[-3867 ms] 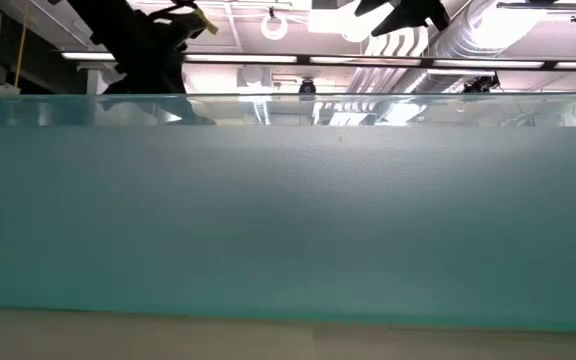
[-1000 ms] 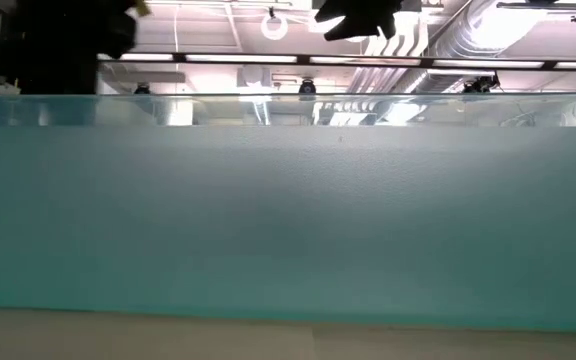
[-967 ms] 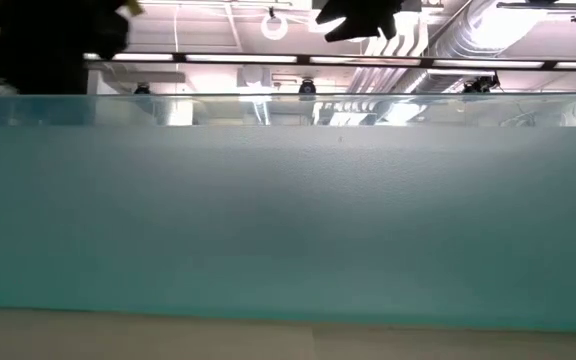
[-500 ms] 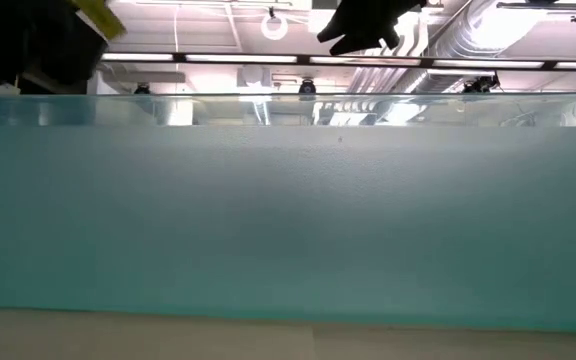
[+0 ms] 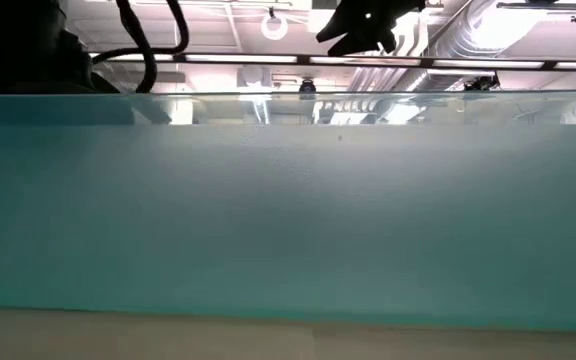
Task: Sort candy
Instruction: Put the white chocolate bar into the transparent bin
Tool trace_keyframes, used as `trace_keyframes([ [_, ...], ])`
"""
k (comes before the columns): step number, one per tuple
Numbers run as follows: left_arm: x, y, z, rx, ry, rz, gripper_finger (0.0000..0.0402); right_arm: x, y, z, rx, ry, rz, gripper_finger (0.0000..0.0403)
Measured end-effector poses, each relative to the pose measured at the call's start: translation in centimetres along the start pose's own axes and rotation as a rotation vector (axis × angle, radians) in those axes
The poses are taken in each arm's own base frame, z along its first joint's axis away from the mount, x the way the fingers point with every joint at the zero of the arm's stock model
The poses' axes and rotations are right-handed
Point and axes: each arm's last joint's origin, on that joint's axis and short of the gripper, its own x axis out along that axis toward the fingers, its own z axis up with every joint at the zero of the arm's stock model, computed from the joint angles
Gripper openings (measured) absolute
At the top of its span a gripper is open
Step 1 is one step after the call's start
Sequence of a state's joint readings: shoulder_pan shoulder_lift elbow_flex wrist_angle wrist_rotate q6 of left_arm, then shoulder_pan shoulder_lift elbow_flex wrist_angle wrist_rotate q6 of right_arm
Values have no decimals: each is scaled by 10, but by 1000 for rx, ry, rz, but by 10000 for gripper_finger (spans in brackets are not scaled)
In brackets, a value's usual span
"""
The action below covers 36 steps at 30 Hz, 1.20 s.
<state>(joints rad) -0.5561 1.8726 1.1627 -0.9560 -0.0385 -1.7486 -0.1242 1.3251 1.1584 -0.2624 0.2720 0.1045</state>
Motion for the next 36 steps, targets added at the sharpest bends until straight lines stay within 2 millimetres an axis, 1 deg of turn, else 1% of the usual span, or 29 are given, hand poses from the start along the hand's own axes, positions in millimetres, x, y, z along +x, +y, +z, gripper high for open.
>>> trace_keyframes([
  [4, 10, 5, -1, -23, 34, 8, 193, 0, 0, -1, 1, 6, 0, 240],
  [7, 12, 10, 0, -38, 45, 23, 192, 0, 0, -1, -1, 13, -1, 240],
  [10, 14, 12, 0, -10, 52, 44, 178, 0, 0, -2, -2, 16, -1, 240],
  [12, 14, 13, 0, 21, 57, 51, 149, 0, 0, -2, -2, 17, -2, 240],
  [13, 14, 13, 0, 32, 59, 57, 127, 0, 0, -2, -3, 17, -2, 240],
  [16, 14, 14, -1, 64, 42, 53, 41, 0, 0, -3, -7, 26, -3, 240],
  [17, 14, 13, -1, 71, 33, 50, 22, 0, 0, -3, -9, 32, -3, 240],
  [21, 8, 16, 1, 101, 27, 39, 7, 0, 0, -5, -5, 52, -6, 240],
  [24, -3, 24, 4, 107, -11, 33, 1, 0, 0, -6, 2, 56, -7, 240],
  [25, -10, 28, 5, 107, -25, 26, 0, 0, 0, -6, 2, 56, -7, 240],
  [27, -31, 37, 9, 102, -56, -16, 1, 0, 0, -6, 3, 56, -7, 240],
  [30, -59, 58, 16, 96, -116, -72, 1, 0, 0, -5, 3, 53, -6, 240],
  [33, -95, 76, 27, 64, -204, -263, 1, 0, 0, -5, 4, 52, -6, 240],
  [36, -126, 96, 44, 44, -404, -440, 1, 0, 0, -4, 17, 42, -6, 240],
])
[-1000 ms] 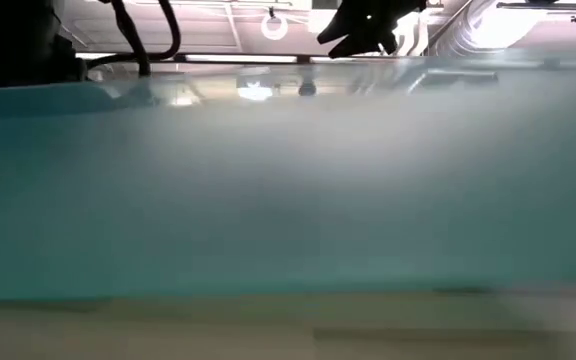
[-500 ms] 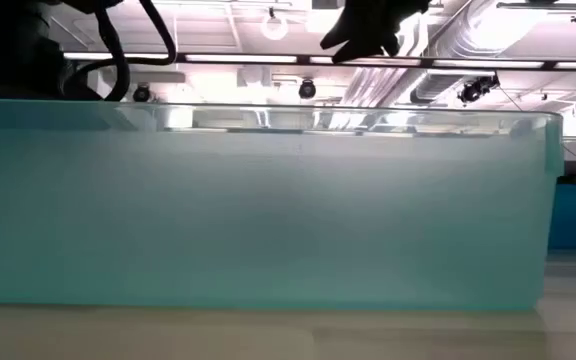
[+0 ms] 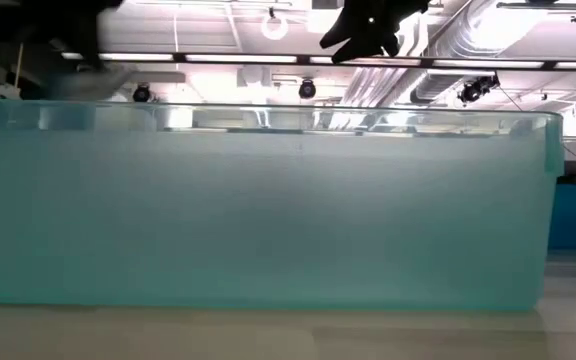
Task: Sort candy
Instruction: Put the white chocolate bar into the transparent bin, then put the red candy into the blue bin
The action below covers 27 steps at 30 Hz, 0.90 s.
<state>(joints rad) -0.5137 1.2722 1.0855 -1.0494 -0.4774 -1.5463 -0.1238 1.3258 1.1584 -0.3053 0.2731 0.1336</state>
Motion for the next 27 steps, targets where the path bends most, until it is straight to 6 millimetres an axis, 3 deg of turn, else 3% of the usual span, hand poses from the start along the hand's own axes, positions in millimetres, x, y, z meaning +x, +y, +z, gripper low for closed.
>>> trace_keyframes([
  [3, -19, 14, 33, 2, -258, -52, 1, 0, 0, 3, 43, -26, 3, 240],
  [7, -26, 39, 79, 58, -457, 85, 1, 0, 1, 7, 118, -69, 10, 240],
  [12, -15, 71, 135, 157, -457, 293, 0, -1, 1, 12, 190, -117, 23, 240],
  [17, -1, 102, 183, 194, -420, 361, 0, -1, 2, 13, 240, -127, 42, 240],
  [21, 6, 122, 205, 163, -395, 330, 0, -1, 3, 13, 262, -118, 80, 240],
  [27, 6, 127, 208, 142, -367, 268, 0, -1, 3, 13, 264, -114, 96, 240],
])
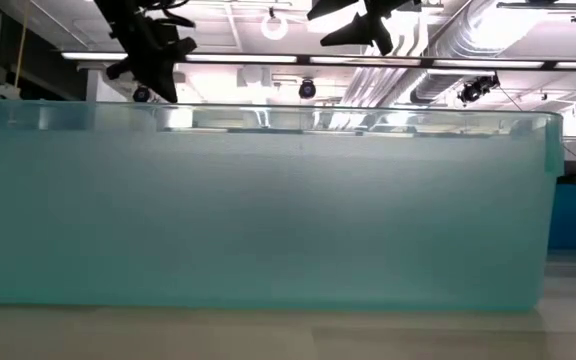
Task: Sort candy
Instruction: Put the red candy into the blue bin
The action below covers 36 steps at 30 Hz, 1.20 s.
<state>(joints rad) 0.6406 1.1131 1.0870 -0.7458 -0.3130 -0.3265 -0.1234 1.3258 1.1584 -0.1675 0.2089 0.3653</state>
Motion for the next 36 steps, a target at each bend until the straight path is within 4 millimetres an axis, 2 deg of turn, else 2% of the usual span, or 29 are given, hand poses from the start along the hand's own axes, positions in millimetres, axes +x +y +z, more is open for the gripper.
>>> trace_keyframes([
  [4, -7, -10, -3, -30, 1, -71, 0, 0, 0, 0, -13, 0, 0, 240],
  [10, -22, -35, -10, -43, -46, -158, 0, 0, 0, 1, -30, -6, 2, 240],
  [18, -55, -77, -20, 22, -171, -378, 0, 0, 1, 2, -21, -21, 7, 240],
  [22, -75, -90, -32, 60, -216, -415, 0, 0, 1, 2, -11, -22, 8, 240],
  [27, -92, -96, -61, 76, -266, -469, 0, 0, 1, 2, 6, -21, 10, 240],
  [32, -92, -91, -100, 31, -252, -585, 0, 0, 1, 3, 27, -31, 17, 240],
  [36, -90, -85, -123, 36, -228, -647, 0, 0, 2, 3, 36, -32, 22, 240],
])
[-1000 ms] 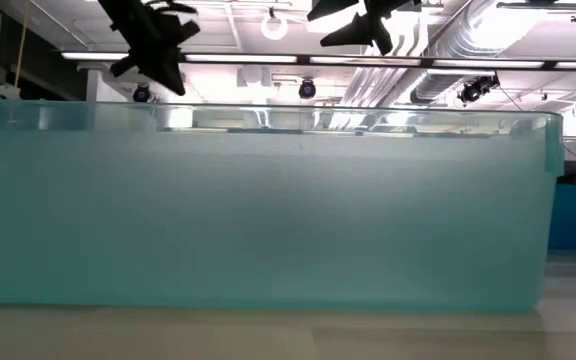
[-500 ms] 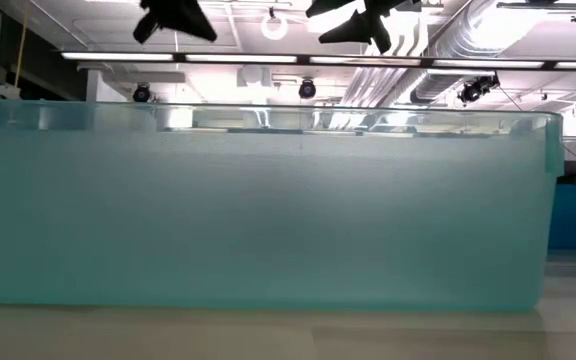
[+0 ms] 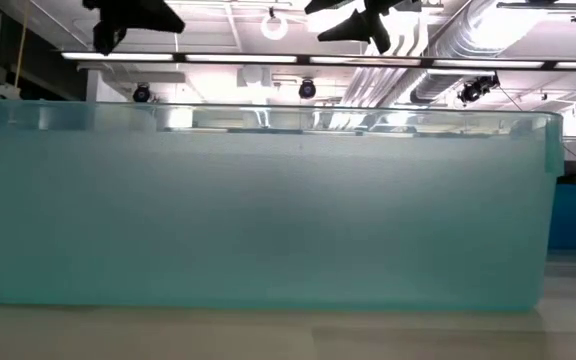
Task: Sort candy
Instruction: Put the red candy into the blue bin
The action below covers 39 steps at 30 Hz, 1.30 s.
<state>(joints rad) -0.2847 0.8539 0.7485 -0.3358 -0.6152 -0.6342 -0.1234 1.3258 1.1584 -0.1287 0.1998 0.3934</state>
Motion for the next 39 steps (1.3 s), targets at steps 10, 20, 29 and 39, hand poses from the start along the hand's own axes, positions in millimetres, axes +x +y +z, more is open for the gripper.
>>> trace_keyframes([
  [10, -4, 6, -39, 107, 330, -83, 11, 0, 4, -2, 34, 55, 125, 240],
  [20, -10, 11, -76, 148, 739, 11, 127, -2, 11, -5, 17, 68, 153, 240],
  [29, 16, 9, -108, 61, 919, 290, 220, -2, 11, -5, 5, 72, 150, 240],
  [39, 41, 15, -139, 82, 1144, 453, 225, -2, 10, -5, -10, 72, 150, 240],
])
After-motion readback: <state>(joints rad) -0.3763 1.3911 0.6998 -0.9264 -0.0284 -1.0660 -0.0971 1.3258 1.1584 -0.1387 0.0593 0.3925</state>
